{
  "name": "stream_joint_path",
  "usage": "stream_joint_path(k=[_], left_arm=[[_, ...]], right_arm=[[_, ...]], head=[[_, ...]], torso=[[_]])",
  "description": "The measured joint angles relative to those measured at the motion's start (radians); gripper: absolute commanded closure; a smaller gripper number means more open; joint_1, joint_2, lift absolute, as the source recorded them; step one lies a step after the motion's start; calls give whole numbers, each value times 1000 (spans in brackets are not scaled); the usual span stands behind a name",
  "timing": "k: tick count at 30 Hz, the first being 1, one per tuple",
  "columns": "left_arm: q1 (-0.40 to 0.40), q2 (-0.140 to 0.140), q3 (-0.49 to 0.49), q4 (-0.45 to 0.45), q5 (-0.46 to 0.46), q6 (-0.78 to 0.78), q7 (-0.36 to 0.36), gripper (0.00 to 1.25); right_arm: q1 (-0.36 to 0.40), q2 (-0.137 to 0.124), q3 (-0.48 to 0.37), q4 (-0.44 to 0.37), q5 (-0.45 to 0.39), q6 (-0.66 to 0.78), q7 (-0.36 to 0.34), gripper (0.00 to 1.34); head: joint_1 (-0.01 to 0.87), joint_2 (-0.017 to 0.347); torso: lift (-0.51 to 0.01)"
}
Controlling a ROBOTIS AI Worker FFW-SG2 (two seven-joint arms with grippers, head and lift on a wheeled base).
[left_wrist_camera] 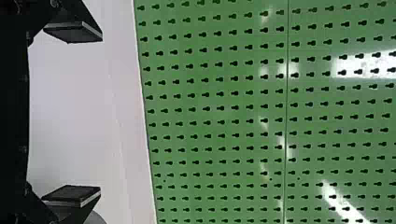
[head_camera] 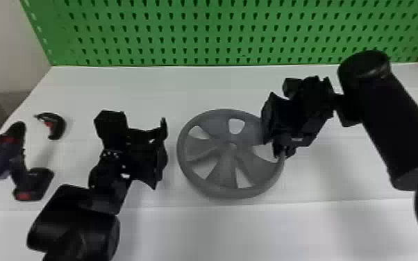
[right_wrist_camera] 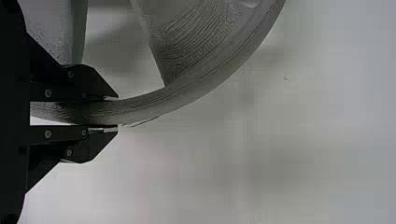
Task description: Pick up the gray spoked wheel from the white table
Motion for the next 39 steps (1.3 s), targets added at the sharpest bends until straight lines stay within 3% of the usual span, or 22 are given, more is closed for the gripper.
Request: stream_joint_path(k=[25, 30, 37, 39], left_arm=[[2, 0, 3, 0, 0, 0, 0, 128], [2, 0, 4, 0, 1, 0, 0, 128], [3, 0, 6, 0, 3, 0, 0, 128], [3, 0, 6, 0, 4, 0, 0, 128]], right_arm=[[-1, -6, -17, -41, 11, 5, 0, 1036], [24, -15, -48, -99, 37, -44, 1, 1036], [92, -38, -94, -281, 45, -142, 4, 1036], [115, -44, -100, -339, 71, -174, 66, 1036]], head=[[767, 35], [767, 35], [767, 35], [767, 35]], torso=[[-107], [-107], [-107], [-107]])
